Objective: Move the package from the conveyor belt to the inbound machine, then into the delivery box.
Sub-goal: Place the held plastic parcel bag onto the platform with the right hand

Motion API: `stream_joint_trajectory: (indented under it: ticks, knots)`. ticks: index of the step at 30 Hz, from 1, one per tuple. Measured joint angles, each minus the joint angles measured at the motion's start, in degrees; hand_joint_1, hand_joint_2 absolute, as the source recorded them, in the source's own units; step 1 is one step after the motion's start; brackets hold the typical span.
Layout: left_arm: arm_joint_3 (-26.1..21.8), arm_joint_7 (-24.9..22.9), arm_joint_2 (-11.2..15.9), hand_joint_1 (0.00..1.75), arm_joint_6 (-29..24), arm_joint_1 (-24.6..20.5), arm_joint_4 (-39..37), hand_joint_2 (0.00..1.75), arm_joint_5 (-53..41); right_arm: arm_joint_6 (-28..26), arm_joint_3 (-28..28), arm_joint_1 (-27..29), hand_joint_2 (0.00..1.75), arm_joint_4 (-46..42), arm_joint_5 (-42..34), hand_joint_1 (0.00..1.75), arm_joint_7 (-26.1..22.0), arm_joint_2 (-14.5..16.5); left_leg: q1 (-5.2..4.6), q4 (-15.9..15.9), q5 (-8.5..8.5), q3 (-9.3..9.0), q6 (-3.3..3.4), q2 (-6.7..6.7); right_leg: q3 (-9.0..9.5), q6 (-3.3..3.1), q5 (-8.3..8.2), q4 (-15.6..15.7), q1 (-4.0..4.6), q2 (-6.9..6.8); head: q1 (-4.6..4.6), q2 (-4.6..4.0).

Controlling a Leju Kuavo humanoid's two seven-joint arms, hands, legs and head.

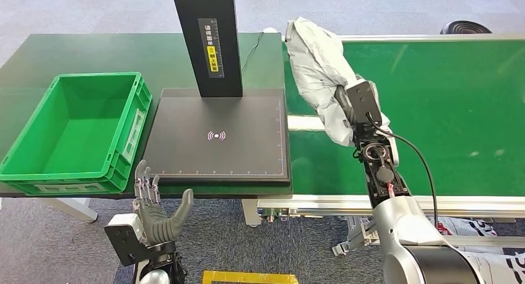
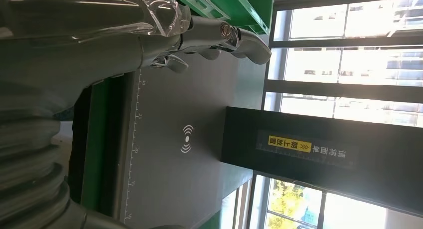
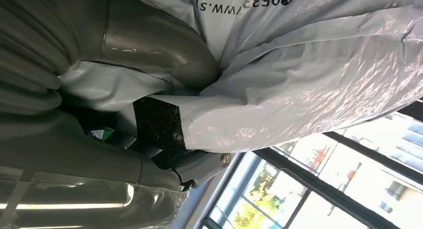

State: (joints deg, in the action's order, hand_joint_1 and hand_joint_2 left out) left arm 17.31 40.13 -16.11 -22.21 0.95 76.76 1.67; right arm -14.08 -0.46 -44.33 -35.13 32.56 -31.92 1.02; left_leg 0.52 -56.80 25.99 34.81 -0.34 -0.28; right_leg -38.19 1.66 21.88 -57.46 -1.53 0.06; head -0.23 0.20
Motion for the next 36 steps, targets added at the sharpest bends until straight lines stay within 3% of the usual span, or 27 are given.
stream_joint_trajectory:
  ticks: [8, 20, 36]
  knots:
    - [0.03, -0.01, 0.02, 0.0, 0.17, -0.1, -0.12, 1.75, 0.31, 1.42, 4.21, 0.01, 1.75, -4.54, 1.39, 1.75, 2.87, 1.46, 0.0, 0.0, -0.01, -0.01, -0.01, 0.0, -0.01, 0.0, 0.0, 0.0, 0.01, 0.0, -0.01, 0.0]
    - [0.57, 0.0, 0.04, 0.0, 0.65, -0.7, -1.03, 1.75, 0.45, 2.32, 9.21, -2.37, 1.75, -2.88, 2.67, 1.75, 4.75, 3.43, 0.01, 0.0, -0.01, 0.02, -0.01, 0.0, -0.05, 0.0, 0.0, 0.0, 0.01, 0.0, -0.01, 0.0]
    - [0.63, 0.0, 0.04, 0.0, 0.95, -0.92, -1.44, 1.75, 0.58, 2.39, 10.74, -3.65, 1.75, -0.67, 2.85, 1.75, 5.06, 4.5, 0.01, 0.0, -0.01, 0.05, -0.01, -0.01, -0.05, 0.0, 0.0, 0.0, 0.01, 0.0, -0.01, 0.0]
